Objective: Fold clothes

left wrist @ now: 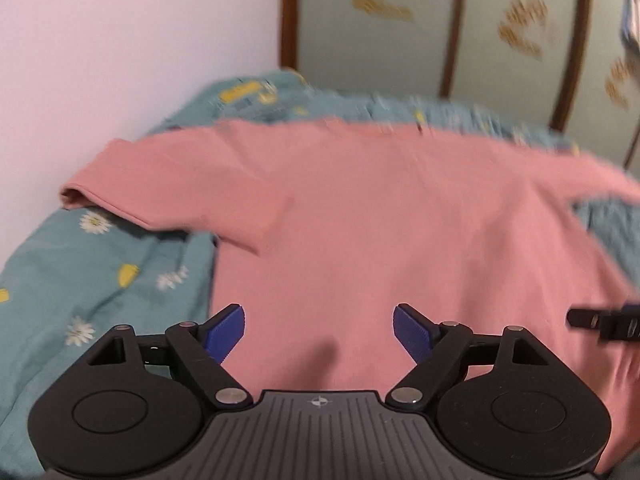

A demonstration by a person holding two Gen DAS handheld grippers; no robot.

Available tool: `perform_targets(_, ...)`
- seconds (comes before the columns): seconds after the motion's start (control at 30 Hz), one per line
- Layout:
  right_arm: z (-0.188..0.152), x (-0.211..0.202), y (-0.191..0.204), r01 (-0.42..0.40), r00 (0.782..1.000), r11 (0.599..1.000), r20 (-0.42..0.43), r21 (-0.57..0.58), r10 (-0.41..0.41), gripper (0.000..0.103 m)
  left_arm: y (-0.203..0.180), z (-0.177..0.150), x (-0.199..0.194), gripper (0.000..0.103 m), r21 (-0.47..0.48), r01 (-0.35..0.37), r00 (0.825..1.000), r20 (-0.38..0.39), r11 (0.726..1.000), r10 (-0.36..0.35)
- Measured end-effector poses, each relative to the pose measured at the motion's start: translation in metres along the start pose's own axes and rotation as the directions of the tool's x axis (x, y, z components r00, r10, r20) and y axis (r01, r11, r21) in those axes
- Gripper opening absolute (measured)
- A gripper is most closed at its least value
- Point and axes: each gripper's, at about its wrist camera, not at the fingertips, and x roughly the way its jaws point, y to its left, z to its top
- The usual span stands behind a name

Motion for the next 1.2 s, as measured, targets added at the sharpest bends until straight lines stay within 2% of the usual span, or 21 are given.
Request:
perform_targets(0.07, -0.009, 0.014, -0.004, 0.083, 0.994, 0.996, -0.07, -0.038, -0.086, 0.091, -0.001, -0.009, 0.015, 0.081, 0.022, -0.035, 0.997, -0.07, 0.999, 0.037)
perform_targets(0.13, -0.015, 0.022, -0.007, 0.096, 0.987, 0.992, -0.123, -0.083, -0.106, 0.091, 0.003, -0.021, 0.03, 0.083, 0.022, -0.072, 0.986, -0.15, 0.997, 0.075)
perform_targets(0.27, -0.018, 0.016, -0.006, 0.092, 0.978, 0.988, -0.174, -0.124, -0.113, 0.091, 0.01, -0.027, 0.03, 0.084, 0.003, -0.082, 0.981, -0.176, 0.997, 0.081)
perform_targets(0.3, -0.019, 0.015, -0.006, 0.091, 0.976, 0.987, -0.186, -0.134, -0.115, 0.091, 0.01, -0.03, 0.029, 0.087, 0.012, -0.097, 0.978, -0.184, 0.995, 0.098)
perform_targets(0.33, -0.02, 0.013, -0.007, 0.086, 0.974, 0.987, -0.197, -0.136, -0.112, 0.091, 0.01, -0.033, 0.029, 0.097, 0.019, -0.118, 0.974, -0.192, 0.993, 0.12)
perform_targets(0.4, -0.02, 0.008, -0.013, 0.068, 0.974, 0.991, -0.206, -0.114, -0.091, 0.091, 0.016, -0.037, 0.028, 0.098, -0.008, -0.135, 0.969, -0.211, 0.991, 0.131)
perform_targets(0.47, -0.022, -0.007, -0.016, 0.049, 0.986, 0.995, -0.154, -0.086, -0.062, 0.09, 0.021, -0.038, 0.023, 0.092, -0.037, -0.137, 0.968, -0.216, 0.99, 0.126)
perform_targets(0.5, -0.022, -0.016, -0.018, 0.039, 0.992, 0.997, -0.119, -0.07, -0.047, 0.088, 0.024, -0.036, 0.015, 0.084, -0.055, -0.132, 0.972, -0.201, 0.99, 0.118)
perform_targets(0.57, -0.023, -0.041, -0.024, -0.02, 1.0, 0.999, -0.022, -0.028, 0.02, 0.088, 0.023, -0.033, 0.001, 0.083, -0.071, -0.12, 0.981, -0.163, 0.99, 0.108)
perform_targets(0.63, -0.023, -0.061, -0.026, -0.124, 0.99, 0.992, 0.064, -0.002, 0.124, 0.09, 0.015, -0.028, -0.02, 0.086, -0.071, -0.089, 0.993, -0.081, 0.994, 0.083)
perform_targets(0.7, -0.018, -0.064, -0.021, -0.2, 0.977, 0.98, 0.078, -0.01, 0.201, 0.09, 0.005, -0.023, -0.028, 0.088, -0.069, -0.049, 0.998, -0.038, 0.996, 0.046)
perform_targets(0.73, -0.017, -0.062, -0.017, -0.222, 0.972, 0.975, 0.074, -0.015, 0.222, 0.09, -0.002, -0.023, -0.025, 0.088, -0.061, -0.033, 0.999, -0.041, 0.998, 0.03)
perform_targets(0.8, -0.016, -0.044, -0.007, -0.208, 0.978, 0.978, 0.026, -0.03, 0.209, 0.09, -0.017, -0.021, -0.018, 0.088, -0.043, -0.008, 0.999, -0.052, 0.999, 0.006)
perform_targets(0.87, -0.019, -0.018, -0.001, -0.175, 0.984, 0.983, -0.054, -0.05, 0.172, 0.09, -0.028, -0.026, 0.001, 0.088, -0.018, -0.039, 0.994, -0.107, 0.999, 0.037)
perform_targets(0.97, -0.027, 0.017, -0.003, -0.156, 0.974, 0.986, -0.173, -0.06, 0.143, 0.092, -0.032, -0.038, 0.022, 0.095, 0.016, -0.039, 0.983, -0.181, 0.999, 0.042)
perform_targets(1.0, -0.029, 0.02, -0.004, -0.155, 0.971, 0.986, -0.191, -0.059, 0.141, 0.093, -0.03, -0.044, 0.025, 0.101, 0.015, -0.037, 0.981, -0.193, 0.999, 0.039)
perform_targets(1.03, -0.026, 0.018, -0.002, -0.155, 0.97, 0.986, -0.2, -0.062, 0.14, 0.094, -0.027, -0.047, 0.025, 0.103, 0.004, -0.038, 0.979, -0.202, 0.999, 0.038)
perform_targets(1.2, -0.027, 0.01, 0.002, -0.151, 0.959, 0.984, -0.253, -0.091, 0.123, 0.098, -0.017, -0.054, 0.024, 0.103, -0.017, -0.019, 0.967, -0.255, 1.0, 0.014)
